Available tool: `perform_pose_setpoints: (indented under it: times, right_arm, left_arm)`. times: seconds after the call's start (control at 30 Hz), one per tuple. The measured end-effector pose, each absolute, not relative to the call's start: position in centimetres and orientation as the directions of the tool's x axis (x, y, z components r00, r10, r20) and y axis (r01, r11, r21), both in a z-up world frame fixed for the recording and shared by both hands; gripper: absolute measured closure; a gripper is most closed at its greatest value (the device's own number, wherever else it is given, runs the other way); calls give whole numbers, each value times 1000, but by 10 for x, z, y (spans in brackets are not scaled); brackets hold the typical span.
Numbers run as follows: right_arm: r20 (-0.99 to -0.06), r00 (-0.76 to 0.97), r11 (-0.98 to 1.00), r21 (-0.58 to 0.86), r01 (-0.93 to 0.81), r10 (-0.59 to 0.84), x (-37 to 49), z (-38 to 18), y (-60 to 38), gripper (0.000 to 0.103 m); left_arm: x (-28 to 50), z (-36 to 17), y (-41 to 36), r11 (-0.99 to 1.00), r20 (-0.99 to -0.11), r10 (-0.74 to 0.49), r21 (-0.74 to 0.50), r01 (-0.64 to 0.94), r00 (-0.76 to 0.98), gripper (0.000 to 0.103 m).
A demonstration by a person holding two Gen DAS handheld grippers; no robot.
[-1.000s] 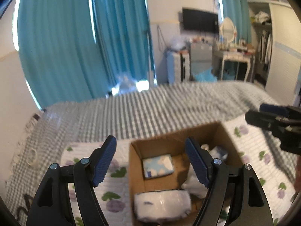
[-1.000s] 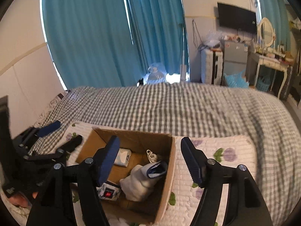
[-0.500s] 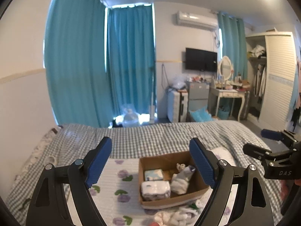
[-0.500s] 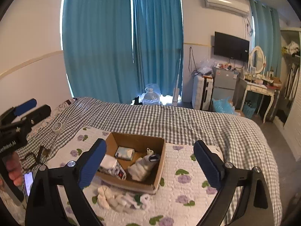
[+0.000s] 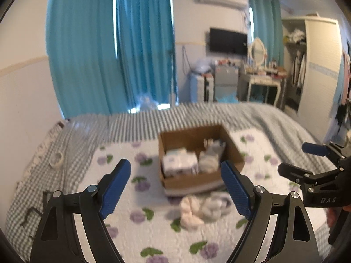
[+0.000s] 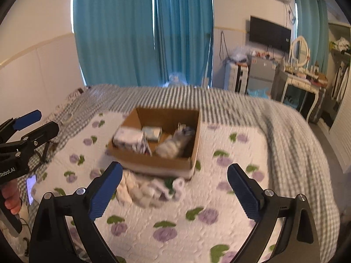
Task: Organize soft objects
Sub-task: 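Move both tools back toward the remaining cloth items, then grasp the cream lace cloth with the left gripper while the right gripper grasps the white plush toy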
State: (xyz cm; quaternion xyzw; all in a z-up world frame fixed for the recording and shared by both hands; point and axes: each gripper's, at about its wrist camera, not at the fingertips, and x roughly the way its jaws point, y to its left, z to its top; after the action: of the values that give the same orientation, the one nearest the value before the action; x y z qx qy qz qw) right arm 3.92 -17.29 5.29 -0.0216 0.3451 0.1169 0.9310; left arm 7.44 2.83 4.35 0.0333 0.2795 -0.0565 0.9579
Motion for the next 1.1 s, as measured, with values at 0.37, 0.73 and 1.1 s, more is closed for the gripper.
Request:
perform_pose_setpoints:
  times: [0.37,0.73,1.1]
  right_arm:
    - [-815,540,961,71,-266,209,69,-68,-128,6]
    - [-894,396,955,103,-276,211,105,-133,-101,22]
    - [-903,366,957,135,-258,226,121,-148,-102,60]
  left_arm:
    - [90,-68,21,964,-733,-89,107,243,674,18]
    - [126,-123,31,964,-815,-147,9,265,561,18]
    - [142,-149,26,939,-857,-225,-64,338,464,18]
